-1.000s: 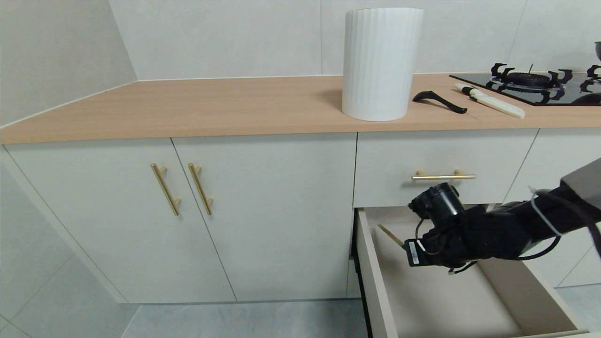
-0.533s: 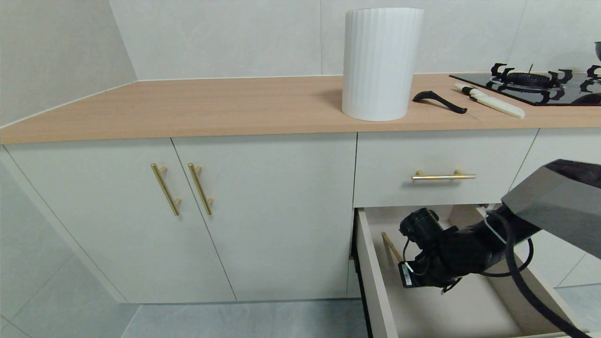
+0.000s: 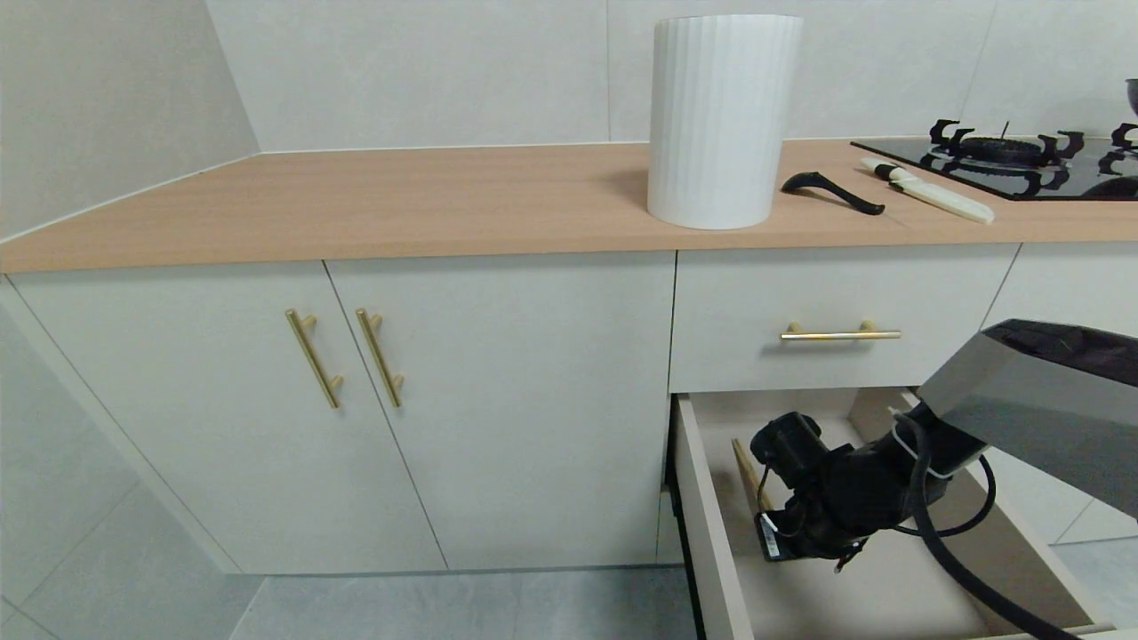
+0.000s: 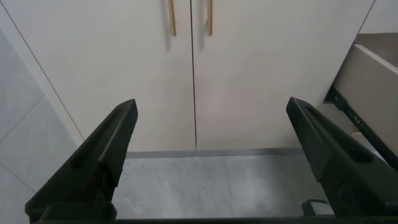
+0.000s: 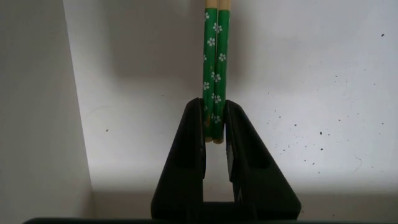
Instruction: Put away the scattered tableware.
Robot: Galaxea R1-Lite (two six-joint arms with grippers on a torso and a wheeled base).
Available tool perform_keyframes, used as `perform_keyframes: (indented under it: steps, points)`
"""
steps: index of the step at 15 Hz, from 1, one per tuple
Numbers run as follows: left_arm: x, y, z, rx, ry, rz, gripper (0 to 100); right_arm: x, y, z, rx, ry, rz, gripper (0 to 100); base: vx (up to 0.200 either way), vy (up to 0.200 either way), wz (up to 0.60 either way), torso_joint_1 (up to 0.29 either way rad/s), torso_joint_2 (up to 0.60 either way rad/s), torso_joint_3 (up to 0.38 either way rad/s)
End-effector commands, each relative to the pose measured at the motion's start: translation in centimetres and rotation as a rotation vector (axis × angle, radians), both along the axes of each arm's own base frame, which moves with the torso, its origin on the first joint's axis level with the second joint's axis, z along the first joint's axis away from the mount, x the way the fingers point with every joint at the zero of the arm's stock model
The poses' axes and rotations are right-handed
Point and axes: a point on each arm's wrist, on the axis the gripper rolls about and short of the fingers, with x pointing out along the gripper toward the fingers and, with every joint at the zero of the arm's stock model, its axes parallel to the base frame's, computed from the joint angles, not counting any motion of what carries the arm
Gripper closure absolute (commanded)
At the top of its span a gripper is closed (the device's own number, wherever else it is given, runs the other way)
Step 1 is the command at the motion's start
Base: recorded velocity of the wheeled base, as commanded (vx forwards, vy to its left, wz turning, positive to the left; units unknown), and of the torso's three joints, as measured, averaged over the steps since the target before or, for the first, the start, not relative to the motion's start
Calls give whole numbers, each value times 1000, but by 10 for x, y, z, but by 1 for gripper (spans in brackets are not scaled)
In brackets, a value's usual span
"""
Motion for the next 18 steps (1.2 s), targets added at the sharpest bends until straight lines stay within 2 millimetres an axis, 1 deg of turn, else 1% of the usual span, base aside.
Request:
perform_keyframes:
  steps: [1, 2, 3, 9, 11, 15, 16, 18]
  points:
    - [0, 0, 0, 0, 2, 0, 0, 0, 0, 0, 0, 0, -1, 100, 0, 0, 0, 0, 0, 0]
    - [0, 0, 0, 0, 0, 0, 0, 0, 0, -1, 0, 2, -1, 100, 0, 0, 0, 0, 0, 0]
    - [0, 0, 0, 0, -1, 0, 0, 0, 0, -1, -2, 1, 1, 0, 0, 0, 0, 0, 0, 0]
    - [0, 0, 0, 0, 0, 0, 0, 0, 0, 1, -1, -2, 0, 0, 0, 0, 0, 0, 0, 0]
    - [0, 0, 0, 0, 0, 0, 0, 0, 0, 7, 7, -17, -2, 0, 0, 0, 0, 0, 0, 0]
    - [0, 0, 0, 0, -1, -1, 0, -7, -5, 49, 49, -111, -6, 0, 0, 0, 0, 0, 0, 0]
    - [0, 0, 0, 0, -1, 0, 0, -15, -13, 73, 65, -162, -11, 0, 0, 0, 0, 0, 0, 0]
    - [0, 0, 0, 0, 0, 0, 0, -22, -21, 106, 100, -253, -26, 0, 0, 0, 0, 0, 0, 0]
